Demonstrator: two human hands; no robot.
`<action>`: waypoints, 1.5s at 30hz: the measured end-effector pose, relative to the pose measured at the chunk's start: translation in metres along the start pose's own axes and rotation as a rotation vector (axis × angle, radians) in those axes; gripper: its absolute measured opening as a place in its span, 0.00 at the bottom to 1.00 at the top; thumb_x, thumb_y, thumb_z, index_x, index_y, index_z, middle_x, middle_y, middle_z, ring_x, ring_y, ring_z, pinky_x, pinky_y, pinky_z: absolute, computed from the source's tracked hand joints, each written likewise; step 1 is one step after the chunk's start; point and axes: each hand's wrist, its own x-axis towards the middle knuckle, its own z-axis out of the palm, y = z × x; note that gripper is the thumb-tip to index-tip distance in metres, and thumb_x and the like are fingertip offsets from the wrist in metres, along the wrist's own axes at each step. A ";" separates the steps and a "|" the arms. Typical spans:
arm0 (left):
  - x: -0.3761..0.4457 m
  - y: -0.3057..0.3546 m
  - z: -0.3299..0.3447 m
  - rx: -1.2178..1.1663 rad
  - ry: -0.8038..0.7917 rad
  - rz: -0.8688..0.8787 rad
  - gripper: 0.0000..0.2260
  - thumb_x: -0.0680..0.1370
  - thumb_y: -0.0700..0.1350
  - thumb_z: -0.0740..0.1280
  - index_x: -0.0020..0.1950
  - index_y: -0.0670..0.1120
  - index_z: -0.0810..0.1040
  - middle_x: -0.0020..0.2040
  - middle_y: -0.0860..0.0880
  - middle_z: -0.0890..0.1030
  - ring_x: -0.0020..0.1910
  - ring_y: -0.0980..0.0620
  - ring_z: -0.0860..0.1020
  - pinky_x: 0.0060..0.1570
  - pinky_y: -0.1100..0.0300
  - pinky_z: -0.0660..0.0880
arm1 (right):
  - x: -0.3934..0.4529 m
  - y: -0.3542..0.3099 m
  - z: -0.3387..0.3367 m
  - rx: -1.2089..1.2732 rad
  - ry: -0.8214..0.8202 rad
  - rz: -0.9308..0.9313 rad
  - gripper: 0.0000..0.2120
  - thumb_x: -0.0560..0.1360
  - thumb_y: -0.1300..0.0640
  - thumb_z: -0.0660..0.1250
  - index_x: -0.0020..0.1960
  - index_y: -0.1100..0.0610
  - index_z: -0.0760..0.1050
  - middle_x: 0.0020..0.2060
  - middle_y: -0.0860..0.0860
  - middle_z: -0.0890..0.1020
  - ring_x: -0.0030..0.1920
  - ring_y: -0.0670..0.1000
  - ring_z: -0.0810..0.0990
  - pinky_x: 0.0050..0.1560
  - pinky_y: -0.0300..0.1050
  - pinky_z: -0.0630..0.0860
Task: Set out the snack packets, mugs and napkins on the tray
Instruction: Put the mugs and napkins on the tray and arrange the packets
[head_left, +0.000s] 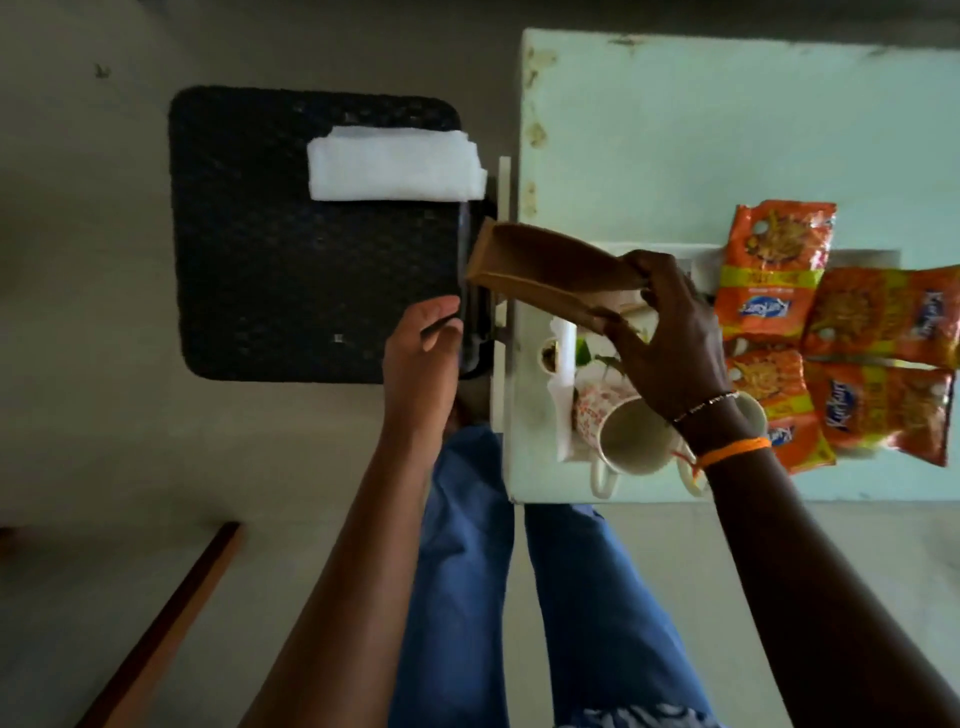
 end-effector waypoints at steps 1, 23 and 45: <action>-0.006 -0.001 0.010 -0.003 -0.019 -0.004 0.13 0.77 0.38 0.61 0.60 0.46 0.76 0.52 0.54 0.78 0.47 0.68 0.76 0.45 0.78 0.72 | -0.005 0.012 -0.009 -0.007 0.002 0.020 0.23 0.70 0.61 0.70 0.62 0.63 0.69 0.57 0.60 0.79 0.55 0.59 0.79 0.53 0.51 0.76; -0.047 -0.030 0.120 0.338 -0.191 -0.016 0.12 0.77 0.41 0.62 0.58 0.47 0.79 0.57 0.46 0.81 0.55 0.50 0.77 0.58 0.58 0.72 | -0.007 0.110 -0.051 -0.047 -0.328 0.048 0.24 0.61 0.62 0.77 0.55 0.63 0.75 0.52 0.60 0.81 0.53 0.57 0.79 0.50 0.44 0.73; 0.003 0.006 0.034 0.054 -0.013 -0.024 0.13 0.78 0.38 0.60 0.62 0.43 0.76 0.61 0.46 0.78 0.60 0.53 0.76 0.66 0.55 0.71 | 0.049 0.009 -0.006 0.048 -0.471 0.047 0.21 0.68 0.56 0.73 0.57 0.61 0.74 0.58 0.57 0.79 0.55 0.55 0.77 0.60 0.47 0.73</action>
